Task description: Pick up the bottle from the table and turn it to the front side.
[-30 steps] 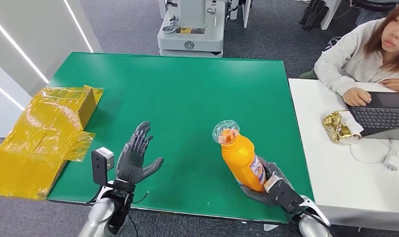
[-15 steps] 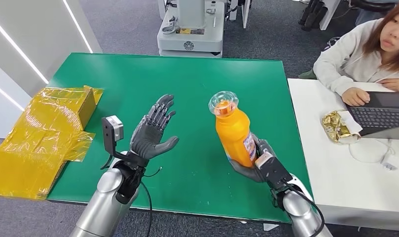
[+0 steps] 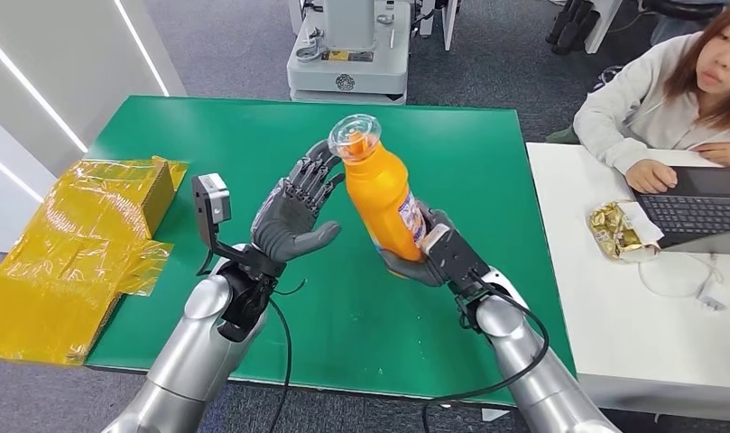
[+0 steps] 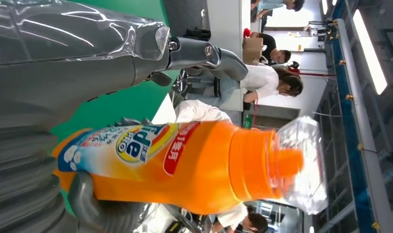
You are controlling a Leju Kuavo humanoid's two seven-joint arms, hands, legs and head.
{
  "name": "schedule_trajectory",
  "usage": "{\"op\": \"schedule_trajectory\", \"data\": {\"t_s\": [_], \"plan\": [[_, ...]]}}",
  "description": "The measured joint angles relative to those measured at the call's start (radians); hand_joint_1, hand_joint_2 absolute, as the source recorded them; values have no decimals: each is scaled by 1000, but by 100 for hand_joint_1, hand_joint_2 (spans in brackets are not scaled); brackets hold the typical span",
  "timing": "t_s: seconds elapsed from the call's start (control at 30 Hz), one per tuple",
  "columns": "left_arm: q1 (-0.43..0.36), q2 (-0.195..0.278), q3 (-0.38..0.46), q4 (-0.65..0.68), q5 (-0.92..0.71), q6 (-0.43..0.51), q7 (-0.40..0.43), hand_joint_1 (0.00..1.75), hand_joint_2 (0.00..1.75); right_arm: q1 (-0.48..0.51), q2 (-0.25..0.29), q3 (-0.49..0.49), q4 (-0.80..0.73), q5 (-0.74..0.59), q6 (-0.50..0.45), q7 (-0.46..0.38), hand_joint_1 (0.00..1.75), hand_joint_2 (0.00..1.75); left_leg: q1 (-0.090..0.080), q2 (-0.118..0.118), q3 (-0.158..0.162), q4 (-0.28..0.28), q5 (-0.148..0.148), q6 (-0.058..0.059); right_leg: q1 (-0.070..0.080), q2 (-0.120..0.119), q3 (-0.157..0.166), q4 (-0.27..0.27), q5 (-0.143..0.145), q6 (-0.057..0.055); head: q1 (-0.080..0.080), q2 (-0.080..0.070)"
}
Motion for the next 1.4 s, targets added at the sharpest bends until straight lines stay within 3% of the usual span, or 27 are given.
{"op": "schedule_trajectory", "data": {"t_s": [0.37,0.5,0.67,0.8,0.93,1.4], "plan": [[-50,-5,-16,5,-62,55,-5,0,175,-97,96,69,137,23,19,24,175,175,0,0,0,0,0,0,0,0,0,0,0,0,0,0],[-56,-5,-16,5,-89,81,-14,0,175,-108,115,82,160,26,23,25,175,175,0,0,0,0,0,0,0,-1,0,0,0,0,0,0],[-78,-4,-13,5,-224,182,-36,0,175,-124,140,111,186,54,30,35,175,175,0,0,0,0,0,0,0,-1,0,0,0,0,0,0],[-83,-1,0,4,-240,180,-25,3,175,-133,150,132,208,63,21,43,175,175,0,-1,0,0,0,0,0,-1,0,0,0,0,0,0],[-82,0,7,4,-237,165,-20,174,175,-138,153,140,223,61,19,43,175,175,0,-1,-1,0,0,0,0,-1,0,0,0,0,0,0],[-76,5,15,4,-199,95,-4,175,175,-139,152,147,271,45,12,22,175,175,0,0,-1,0,0,0,0,-1,0,0,0,0,0,0]]}}
